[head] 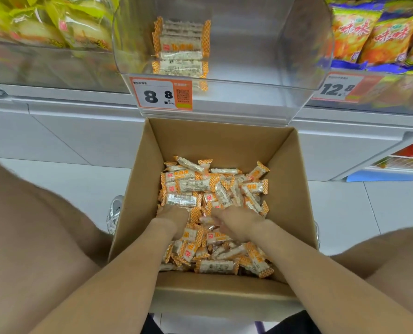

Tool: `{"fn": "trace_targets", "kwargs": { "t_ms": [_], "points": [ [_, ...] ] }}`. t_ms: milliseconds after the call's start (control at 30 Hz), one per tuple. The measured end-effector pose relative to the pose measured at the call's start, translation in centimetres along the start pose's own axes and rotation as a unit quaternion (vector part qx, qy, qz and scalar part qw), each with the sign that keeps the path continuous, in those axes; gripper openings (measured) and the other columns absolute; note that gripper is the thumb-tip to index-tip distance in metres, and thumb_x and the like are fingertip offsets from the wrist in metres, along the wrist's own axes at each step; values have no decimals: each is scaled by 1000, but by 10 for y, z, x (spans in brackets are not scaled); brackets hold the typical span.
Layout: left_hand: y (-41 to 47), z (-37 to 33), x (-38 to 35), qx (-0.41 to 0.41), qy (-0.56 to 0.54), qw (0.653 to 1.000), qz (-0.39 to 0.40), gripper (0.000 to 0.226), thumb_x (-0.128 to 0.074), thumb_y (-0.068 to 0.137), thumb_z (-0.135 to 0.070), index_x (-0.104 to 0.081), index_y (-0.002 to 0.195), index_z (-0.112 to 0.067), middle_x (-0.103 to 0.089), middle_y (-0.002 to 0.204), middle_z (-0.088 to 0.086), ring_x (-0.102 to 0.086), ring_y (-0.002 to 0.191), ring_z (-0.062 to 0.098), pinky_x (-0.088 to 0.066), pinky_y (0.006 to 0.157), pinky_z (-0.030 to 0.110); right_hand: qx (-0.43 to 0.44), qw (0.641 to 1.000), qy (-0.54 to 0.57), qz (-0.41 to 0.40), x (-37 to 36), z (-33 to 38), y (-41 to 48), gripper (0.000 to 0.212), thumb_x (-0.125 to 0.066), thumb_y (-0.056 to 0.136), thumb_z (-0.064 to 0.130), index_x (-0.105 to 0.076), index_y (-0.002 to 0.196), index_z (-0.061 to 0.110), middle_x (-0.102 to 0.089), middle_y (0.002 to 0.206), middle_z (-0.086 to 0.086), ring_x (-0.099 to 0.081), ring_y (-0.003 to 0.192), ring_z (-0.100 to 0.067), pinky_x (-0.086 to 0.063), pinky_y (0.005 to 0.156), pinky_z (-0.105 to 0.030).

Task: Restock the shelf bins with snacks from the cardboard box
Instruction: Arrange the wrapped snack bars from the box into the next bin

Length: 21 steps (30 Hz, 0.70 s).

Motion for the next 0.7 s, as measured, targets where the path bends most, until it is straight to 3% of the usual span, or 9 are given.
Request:
{"fn": "trace_targets", "kwargs": {
  "t_ms": [100,200,300,367,500,600,700],
  "points": [
    [-7,-2,4,-14,-33,999,18,26,-64,101,-12,-61,126,-13,-56,129,7,-58,118,30,-52,99,43,-32,987,150,-50,27,-13,-15,25,-55,107,26,-42,129,27,-64,100,-4,-63,81,-22,-50,66,-34],
    [-22,-5,23,-35,-146,988,14,20,-58,107,-20,-51,125,-16,-58,120,8,-60,98,26,-50,78,36,-71,969,205,-120,57,-23,-31,28,-57,106,24,-55,132,13,-66,99,-3,-65,78,-17,-48,61,-29],
    [-37,0,53,-28,-289,956,-28,13,-60,105,-22,-56,116,-26,-61,104,4,-54,68,19,-42,58,31,-113,942,253,-190,79,-33,-47,22,-60,102,21,-66,112,2,-69,85,-9,-68,69,-24,-48,57,-28],
    [-51,7,73,-14,-370,928,-50,26,-61,98,-10,-63,117,-28,-59,98,2,-50,58,19,-40,52,30,-124,920,300,-220,92,-36,-59,28,-63,99,21,-67,118,1,-72,94,-7,-64,72,-18,-48,64,-30],
    [-86,18,104,-12,-486,868,-96,42,-65,85,-1,-70,119,-25,-64,85,8,-55,68,21,-40,54,30,-84,874,420,-230,112,-28,-80,37,-75,92,18,-58,124,14,-60,78,2,-51,62,-12,-41,62,-30],
    [-108,19,119,-25,-554,825,-111,33,-65,92,2,-74,116,-18,-67,103,16,-62,82,23,-50,52,26,-23,842,488,-230,124,-13,-94,59,-75,90,10,-46,136,32,-66,77,-3,-61,68,-17,-51,66,-37],
    [-124,16,128,-51,-591,795,-123,30,-65,95,2,-76,113,-19,-72,121,19,-74,90,29,-62,71,37,-17,794,568,-216,129,3,-103,42,-65,93,4,-58,127,29,-66,75,-4,-63,64,-16,-59,73,-39]
  ]
}}
Point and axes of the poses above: each hand's wrist, its own y-axis towards the middle knuckle, its own x-axis out of the back of the hand, z = x × y, the point moved 6 cm from there along y, towards the middle knuckle
